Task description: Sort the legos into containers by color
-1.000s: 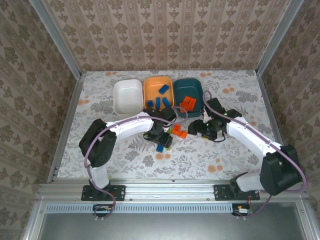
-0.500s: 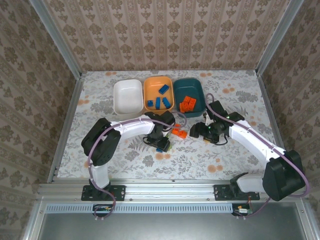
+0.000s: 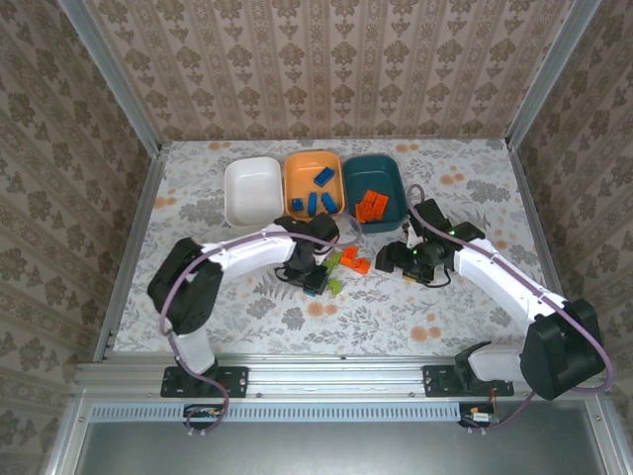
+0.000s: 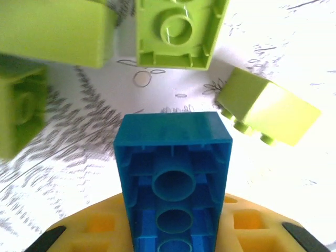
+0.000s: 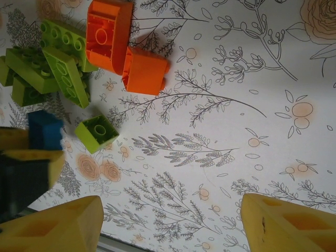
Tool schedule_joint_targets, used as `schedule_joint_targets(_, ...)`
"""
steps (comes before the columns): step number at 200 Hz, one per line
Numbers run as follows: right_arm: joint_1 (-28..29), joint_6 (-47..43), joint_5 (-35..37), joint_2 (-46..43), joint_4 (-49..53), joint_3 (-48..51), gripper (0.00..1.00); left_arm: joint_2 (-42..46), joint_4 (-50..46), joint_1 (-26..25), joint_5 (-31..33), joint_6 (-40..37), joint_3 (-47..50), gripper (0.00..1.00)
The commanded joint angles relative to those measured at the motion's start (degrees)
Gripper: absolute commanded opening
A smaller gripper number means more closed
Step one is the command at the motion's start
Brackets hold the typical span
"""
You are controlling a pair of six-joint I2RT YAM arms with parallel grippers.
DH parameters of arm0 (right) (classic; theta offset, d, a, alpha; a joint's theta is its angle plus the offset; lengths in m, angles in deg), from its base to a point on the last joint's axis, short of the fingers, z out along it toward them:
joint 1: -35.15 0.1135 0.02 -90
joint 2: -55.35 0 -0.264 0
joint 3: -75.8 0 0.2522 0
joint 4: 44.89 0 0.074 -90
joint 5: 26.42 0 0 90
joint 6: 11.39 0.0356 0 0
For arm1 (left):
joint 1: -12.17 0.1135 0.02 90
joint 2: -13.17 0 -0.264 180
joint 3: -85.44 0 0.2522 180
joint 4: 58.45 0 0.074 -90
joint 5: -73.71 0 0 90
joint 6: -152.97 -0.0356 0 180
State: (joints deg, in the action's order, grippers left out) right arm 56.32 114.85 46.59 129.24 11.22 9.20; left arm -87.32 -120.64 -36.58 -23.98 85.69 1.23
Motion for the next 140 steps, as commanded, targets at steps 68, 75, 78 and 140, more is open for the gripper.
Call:
schedule_joint_targets(68, 0.1, 4.1, -2.2, 4.4, -6.2, -0.1, 0.71, 5.1, 1.3, 19.0, -11.3, 4.4, -15.2, 0.19)
schedule_joint_targets(75, 0.2, 4.3, -2.3, 4.7, -6.4, 0.0, 0.71, 3.0, 1.7, 19.9, -11.8, 4.7, -17.8, 0.19)
schedule_joint_targets(78, 0.3, 4.4, -2.4, 4.7, -6.4, -0.1, 0.71, 2.2, 1.9, 20.3, -11.9, 4.9, -19.0, 0.19)
schedule_joint_targets(140, 0.5, 3.5, 1.0, 1.5, -3.2, -0.3, 0.71, -17.2, -1.7, 25.6, -13.2, 4.3, -42.4, 0.19)
